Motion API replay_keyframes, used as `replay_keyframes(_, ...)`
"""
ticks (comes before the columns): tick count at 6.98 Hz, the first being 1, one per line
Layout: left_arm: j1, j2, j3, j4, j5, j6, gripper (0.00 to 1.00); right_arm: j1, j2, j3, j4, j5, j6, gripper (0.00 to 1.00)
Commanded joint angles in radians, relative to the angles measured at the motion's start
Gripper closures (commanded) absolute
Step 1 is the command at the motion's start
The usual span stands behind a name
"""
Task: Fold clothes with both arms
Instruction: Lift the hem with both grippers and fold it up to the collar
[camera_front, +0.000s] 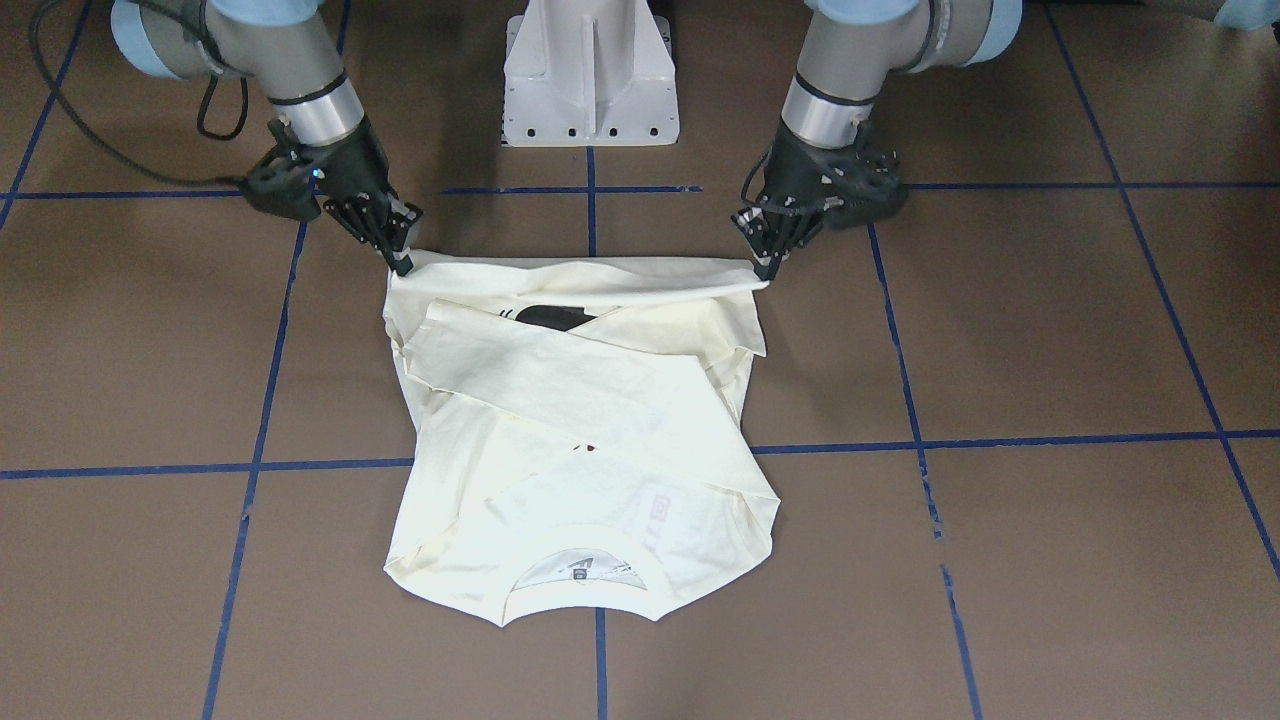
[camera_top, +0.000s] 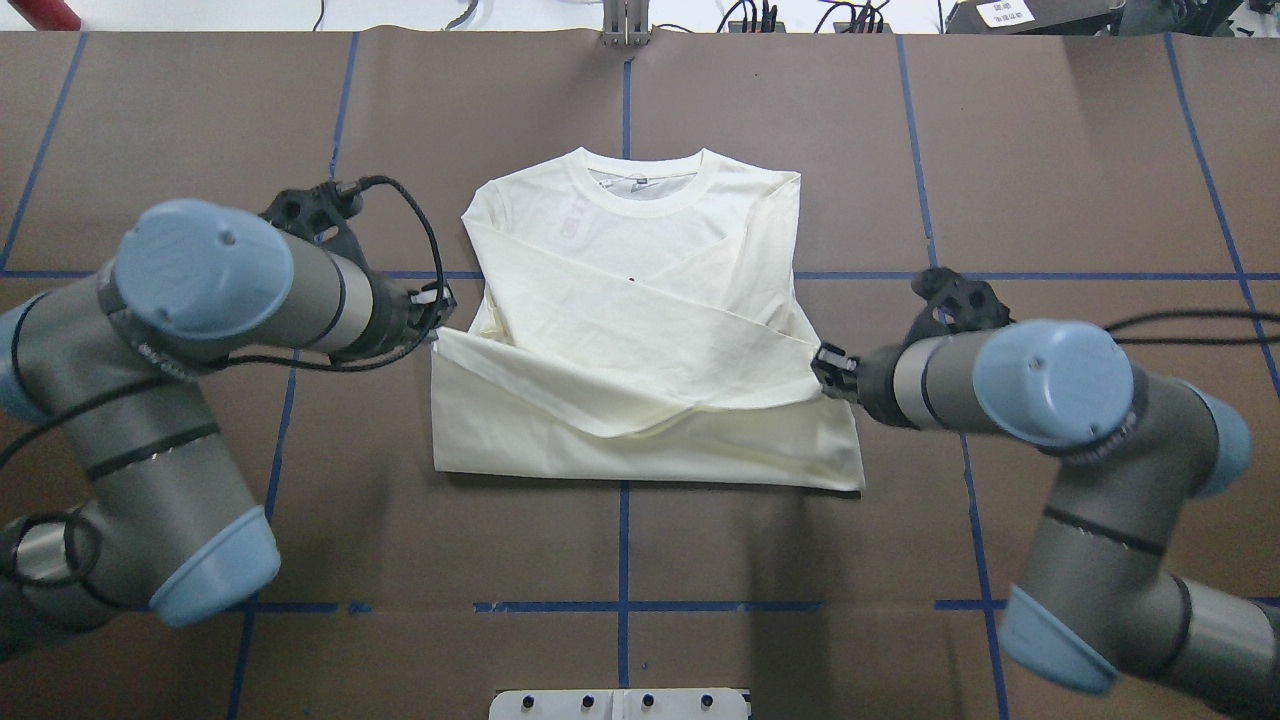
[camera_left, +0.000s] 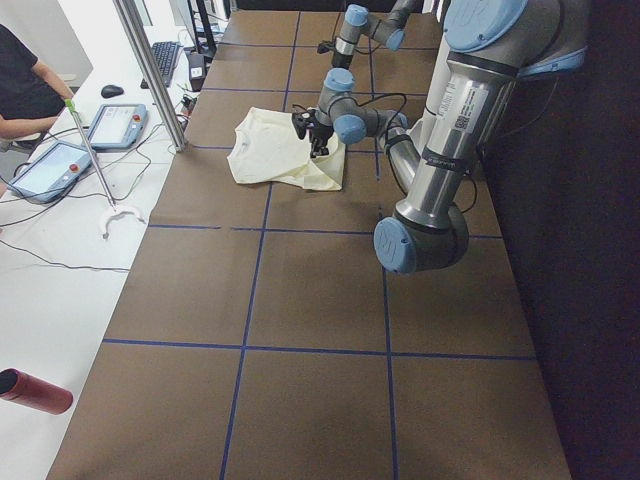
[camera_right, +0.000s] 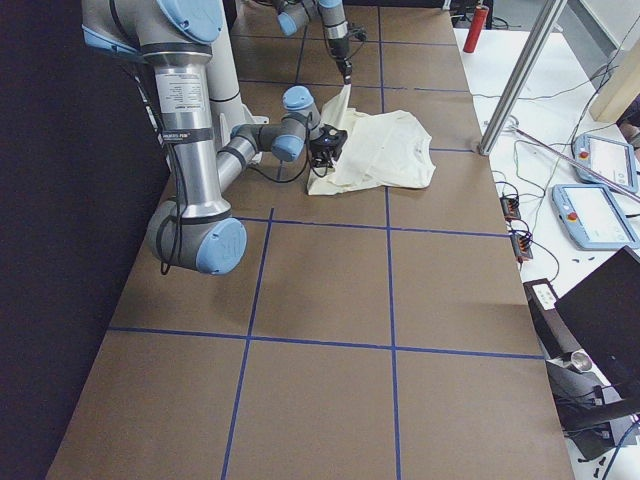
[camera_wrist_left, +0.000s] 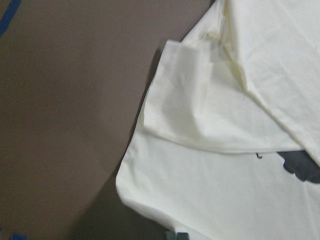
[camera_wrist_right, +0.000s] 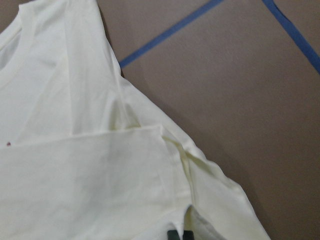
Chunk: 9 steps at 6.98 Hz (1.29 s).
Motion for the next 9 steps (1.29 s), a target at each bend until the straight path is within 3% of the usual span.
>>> replay_keyframes(1, -0.097, -0.073, 0.233, -0.148, -0.001, 0.044, 1.00, 0.176, 0.221, -0.313, 0.005, 0.101, -0.126, 1.00)
replay_keyframes(3, -0.147, -0.113, 0.387, -0.262, 0.002, 0.047, 1.00, 0.228, 0.330, -0.490, 0.006, 0.109, -0.180, 1.00)
replay_keyframes(6, -0.160, -0.227, 0.622, -0.377, 0.049, 0.050, 1.00, 0.271, 0.424, -0.653, 0.008, 0.106, -0.227, 1.00)
replay_keyframes(9, -0.157, -0.226, 0.687, -0.440, 0.052, 0.062, 1.00, 0.268, 0.481, -0.730, 0.029, 0.098, -0.229, 1.00)
